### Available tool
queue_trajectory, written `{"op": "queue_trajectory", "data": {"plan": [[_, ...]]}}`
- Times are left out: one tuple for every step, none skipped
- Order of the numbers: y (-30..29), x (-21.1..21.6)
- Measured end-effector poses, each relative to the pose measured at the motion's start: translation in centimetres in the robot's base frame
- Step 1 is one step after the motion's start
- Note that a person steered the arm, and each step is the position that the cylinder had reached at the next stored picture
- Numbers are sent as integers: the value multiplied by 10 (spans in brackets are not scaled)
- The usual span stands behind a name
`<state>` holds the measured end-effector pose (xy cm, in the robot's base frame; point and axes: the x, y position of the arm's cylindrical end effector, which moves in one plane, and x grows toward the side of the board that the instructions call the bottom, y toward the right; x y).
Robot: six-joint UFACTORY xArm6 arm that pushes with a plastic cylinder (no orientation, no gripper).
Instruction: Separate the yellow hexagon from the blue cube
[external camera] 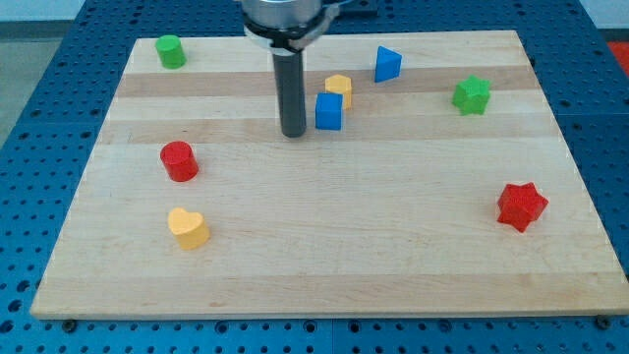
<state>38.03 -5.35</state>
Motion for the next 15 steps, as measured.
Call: {"op": "queue_trajectory", "data": {"plan": [[1, -43], [9, -73], [9, -73], [27, -73], [53, -73], [59, -73], [63, -73], [63, -71], [70, -59], [76, -57], [92, -57], [108, -57], [103, -57], [59, -57], [29, -57]]}}
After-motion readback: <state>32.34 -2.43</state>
